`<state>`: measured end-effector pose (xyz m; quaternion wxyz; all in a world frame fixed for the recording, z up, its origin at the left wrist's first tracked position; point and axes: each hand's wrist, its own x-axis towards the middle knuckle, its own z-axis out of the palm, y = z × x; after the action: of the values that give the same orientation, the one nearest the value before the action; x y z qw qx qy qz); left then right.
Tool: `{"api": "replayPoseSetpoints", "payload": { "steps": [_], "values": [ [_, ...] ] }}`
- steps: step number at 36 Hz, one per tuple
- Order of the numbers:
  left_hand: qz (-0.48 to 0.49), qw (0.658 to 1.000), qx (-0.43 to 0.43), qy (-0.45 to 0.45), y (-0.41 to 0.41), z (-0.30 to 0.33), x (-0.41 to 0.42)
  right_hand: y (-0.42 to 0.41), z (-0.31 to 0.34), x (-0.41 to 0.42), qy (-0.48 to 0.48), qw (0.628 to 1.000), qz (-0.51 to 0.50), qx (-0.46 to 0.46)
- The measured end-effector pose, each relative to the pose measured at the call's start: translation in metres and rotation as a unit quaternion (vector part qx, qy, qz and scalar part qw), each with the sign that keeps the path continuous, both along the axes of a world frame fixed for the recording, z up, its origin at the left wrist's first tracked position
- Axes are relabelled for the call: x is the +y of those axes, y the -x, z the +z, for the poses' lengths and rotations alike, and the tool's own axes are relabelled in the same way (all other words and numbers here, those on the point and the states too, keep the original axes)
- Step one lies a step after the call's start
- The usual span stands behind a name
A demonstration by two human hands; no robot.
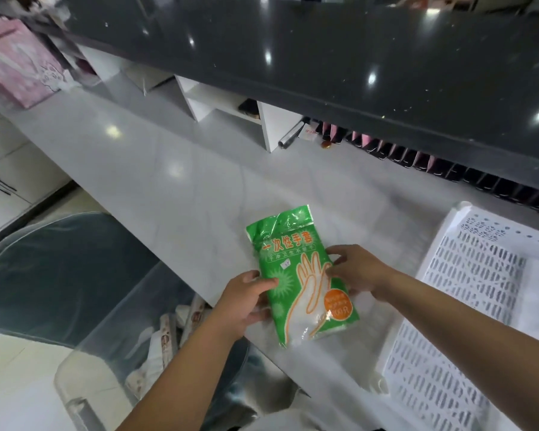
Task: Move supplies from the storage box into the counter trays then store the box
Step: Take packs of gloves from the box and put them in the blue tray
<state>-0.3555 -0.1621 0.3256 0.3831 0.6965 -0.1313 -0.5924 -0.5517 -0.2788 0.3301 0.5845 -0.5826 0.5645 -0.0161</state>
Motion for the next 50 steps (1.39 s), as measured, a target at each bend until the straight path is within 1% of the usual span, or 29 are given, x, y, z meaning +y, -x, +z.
{"api": "replayPoseSetpoints", "payload": {
  "steps": [3,7,10,12,15,19,22,27,30,34,37,39,41,43,46,48,50],
  "values": [
    [-0.013,1.000,0.005,0.019,-0.001,0.006,-0.001,-0.009,0.003,0.008,-0.019,1.000,-0.004,-0.001],
    [-0.001,0.997,0.051,0.063,-0.008,0.008,0.005,-0.014,0.008,0.020,-0.039,0.998,-0.048,-0.022],
    [-0.003,0.994,0.053,0.093,-0.017,0.012,0.014,-0.017,0.015,0.035,-0.030,0.994,-0.082,-0.065],
    [-0.005,0.993,0.052,0.109,-0.027,0.015,0.021,-0.017,0.021,0.048,-0.027,0.987,-0.108,-0.112],
    [-0.004,0.988,0.073,0.135,-0.042,0.024,0.032,-0.013,0.031,0.070,-0.033,0.974,-0.130,-0.180],
    [-0.050,0.978,0.109,0.173,-0.057,0.040,0.048,-0.003,0.047,0.100,-0.093,0.960,-0.122,-0.233],
    [-0.096,0.968,0.129,0.193,-0.064,0.047,0.059,0.001,0.061,0.127,-0.104,0.959,-0.119,-0.235],
    [-0.175,0.951,0.157,0.201,-0.064,0.050,0.078,0.004,0.073,0.189,-0.067,0.949,-0.206,-0.231],
    [-0.200,0.946,0.162,0.197,-0.058,0.049,0.089,0.005,0.078,0.225,-0.048,0.941,-0.257,-0.215],
    [-0.273,0.926,0.169,0.197,-0.038,0.047,0.103,0.010,0.084,0.279,-0.005,0.920,-0.344,-0.190],
    [-0.307,0.913,0.188,0.194,-0.016,0.048,0.113,0.019,0.094,0.313,0.021,0.903,-0.394,-0.172],
    [-0.329,0.903,0.201,0.191,0.001,0.052,0.120,0.030,0.103,0.334,0.027,0.887,-0.426,-0.177],
    [-0.346,0.894,0.210,0.193,0.019,0.057,0.129,0.042,0.113,0.354,0.034,0.880,-0.437,-0.184],
    [-0.358,0.887,0.214,0.200,0.038,0.064,0.138,0.056,0.119,0.371,0.041,0.882,-0.435,-0.178],
    [-0.375,0.879,0.209,0.210,0.066,0.074,0.151,0.080,0.119,0.393,0.021,0.882,-0.435,-0.179],
    [-0.394,0.872,0.191,0.218,0.086,0.080,0.160,0.098,0.113,0.407,0.009,0.869,-0.453,-0.201],
    [-0.412,0.866,0.171,0.226,0.108,0.085,0.169,0.117,0.108,0.421,0.019,0.857,-0.468,-0.213]
  ]
}}
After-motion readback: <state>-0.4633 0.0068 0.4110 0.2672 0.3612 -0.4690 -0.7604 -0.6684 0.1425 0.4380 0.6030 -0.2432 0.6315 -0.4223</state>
